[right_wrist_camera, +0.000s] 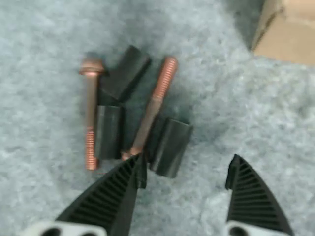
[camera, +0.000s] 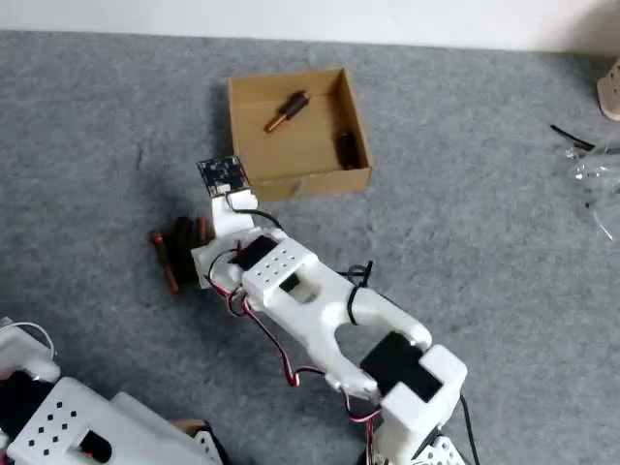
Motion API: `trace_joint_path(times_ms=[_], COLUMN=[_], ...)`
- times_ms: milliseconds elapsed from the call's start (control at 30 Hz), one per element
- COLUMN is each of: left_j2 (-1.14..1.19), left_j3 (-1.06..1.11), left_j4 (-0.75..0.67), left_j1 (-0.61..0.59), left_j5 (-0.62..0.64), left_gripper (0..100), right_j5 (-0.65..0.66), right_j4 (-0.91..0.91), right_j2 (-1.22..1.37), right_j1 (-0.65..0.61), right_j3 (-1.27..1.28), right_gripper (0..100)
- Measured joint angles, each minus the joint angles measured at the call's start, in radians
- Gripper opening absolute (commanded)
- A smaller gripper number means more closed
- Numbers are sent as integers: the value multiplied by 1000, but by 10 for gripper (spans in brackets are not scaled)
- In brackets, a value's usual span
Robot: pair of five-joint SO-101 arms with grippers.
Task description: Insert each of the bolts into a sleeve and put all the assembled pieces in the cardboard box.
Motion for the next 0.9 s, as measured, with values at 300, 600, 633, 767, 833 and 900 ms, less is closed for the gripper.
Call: trace_joint_path(times_ms=[300, 600, 633, 767, 833, 900], left_j2=[0, 0, 0, 0, 0, 0], left_j3=[0, 0, 0, 0, 0, 0], left_j4=[0, 0, 0, 0, 0, 0], left_j1=[0, 0, 0, 0, 0, 0], left_j5=[0, 0, 0, 0, 0, 0], left_gripper=[8, 8, 8, 8, 8, 8], right_j5=[-2, -5, -5, -5, -5, -3], right_j4=[-8, -14, -9, 103, 175, 229], right_j2=[60, 199, 219, 287, 316, 336], right_j1=[12, 12, 12, 15, 15, 15], right_j3=[-15, -153, -178, -302, -370, -416], right_gripper=[246, 246, 246, 246, 246, 246])
